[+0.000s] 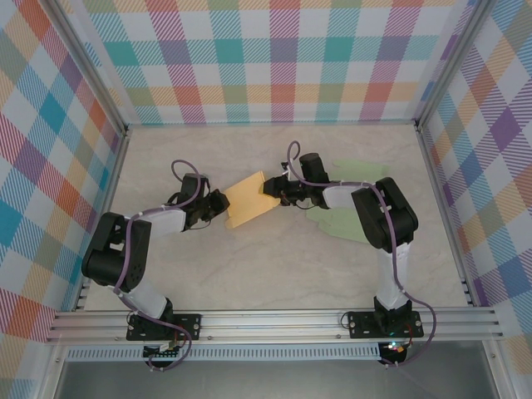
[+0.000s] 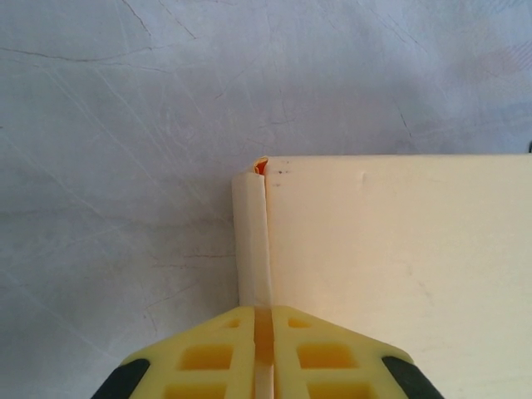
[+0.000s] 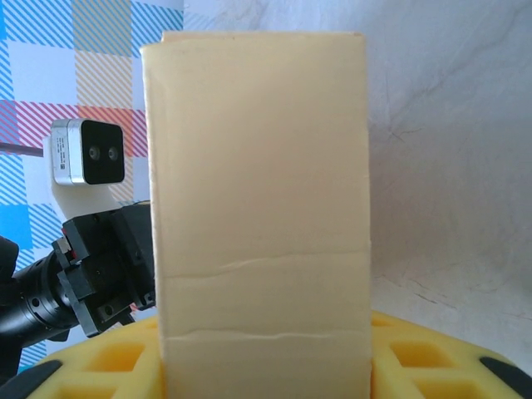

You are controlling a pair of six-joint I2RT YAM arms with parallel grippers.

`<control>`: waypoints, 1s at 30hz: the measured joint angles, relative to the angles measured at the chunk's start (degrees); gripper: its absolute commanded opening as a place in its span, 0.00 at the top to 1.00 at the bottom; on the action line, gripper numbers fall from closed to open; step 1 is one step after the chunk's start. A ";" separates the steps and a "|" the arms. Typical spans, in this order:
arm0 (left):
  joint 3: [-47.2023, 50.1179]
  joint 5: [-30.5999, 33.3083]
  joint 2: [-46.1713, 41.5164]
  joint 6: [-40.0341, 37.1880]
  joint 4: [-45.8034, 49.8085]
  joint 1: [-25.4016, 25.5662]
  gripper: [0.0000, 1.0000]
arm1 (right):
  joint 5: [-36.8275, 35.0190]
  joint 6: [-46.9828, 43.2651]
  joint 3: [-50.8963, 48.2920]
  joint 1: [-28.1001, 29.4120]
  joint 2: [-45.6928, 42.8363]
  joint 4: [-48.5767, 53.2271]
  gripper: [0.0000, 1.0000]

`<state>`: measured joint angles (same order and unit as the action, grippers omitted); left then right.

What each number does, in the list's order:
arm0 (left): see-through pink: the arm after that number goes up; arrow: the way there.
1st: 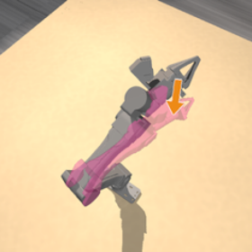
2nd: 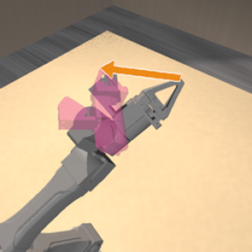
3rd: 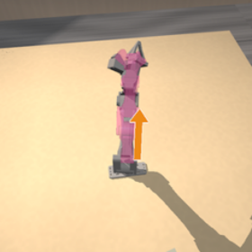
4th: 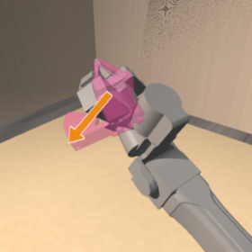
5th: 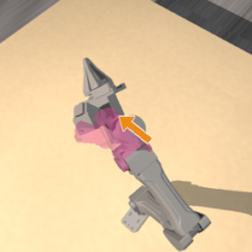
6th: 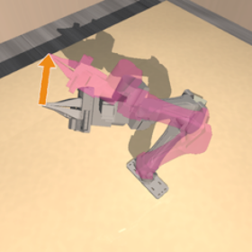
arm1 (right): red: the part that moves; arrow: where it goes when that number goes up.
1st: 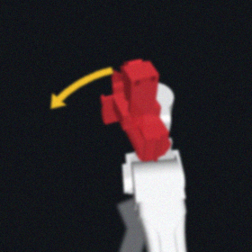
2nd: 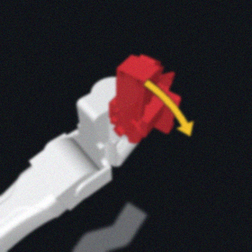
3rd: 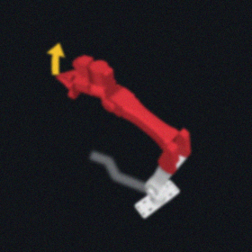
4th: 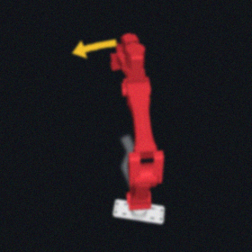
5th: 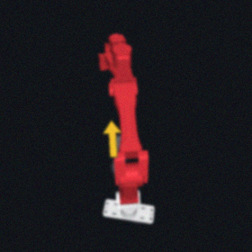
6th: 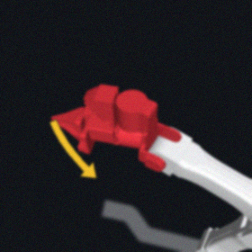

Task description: Fold the paper box

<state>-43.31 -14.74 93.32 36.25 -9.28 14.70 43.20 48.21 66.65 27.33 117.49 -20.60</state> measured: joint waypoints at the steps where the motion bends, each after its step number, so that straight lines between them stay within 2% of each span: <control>1: 0.00 0.02 -0.42 -0.15 0.59 0.00 0.83 | 0.00 0.20 -0.15 0.00 0.00 -0.02 0.57; 3: 0.09 0.00 -1.66 -0.70 1.81 0.00 0.78 | -0.04 0.76 -0.50 0.00 0.00 -0.31 0.57; 5: 0.76 0.24 -3.93 -1.51 1.92 0.00 0.68 | -0.04 1.38 -1.01 -0.09 -0.24 -0.55 0.57; 6: 1.44 0.39 -5.88 -2.01 1.75 0.00 0.62 | -0.07 1.95 -1.44 -0.35 -0.59 -0.59 0.57; 12: 7.02 2.23 -19.69 -6.47 -1.95 0.17 0.45 | -0.02 6.32 -5.49 -2.03 -4.22 -0.46 0.58; 13: 8.20 2.34 -21.90 -8.11 -3.45 0.48 0.35 | 0.00 7.32 -6.49 -2.60 -5.03 -0.57 0.58; 15: 10.58 2.75 -25.94 -12.37 -6.45 1.42 0.06 | 0.22 9.29 -8.24 -3.65 -6.54 -0.70 0.58; 16: 11.61 3.02 -27.58 -14.60 -7.82 2.40 0.00 | 0.39 10.19 -9.01 -4.09 -7.26 -0.83 0.58; 20: 16.87 4.07 -33.75 -29.18 -13.49 11.69 0.00 | 1.38 13.81 -11.54 -5.62 -9.90 -1.22 0.58; 24: 19.50 5.38 -38.10 -45.97 -13.51 21.49 0.00 | 2.58 16.87 -13.05 -5.99 -12.50 -1.25 0.58; 30: 16.90 11.93 -36.57 -62.71 -8.09 25.64 0.00 | 4.15 20.24 -14.19 -5.99 -15.19 -1.25 0.58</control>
<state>-26.41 -2.81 56.75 -26.46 -17.37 40.34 47.35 68.45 52.47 21.34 102.30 -21.85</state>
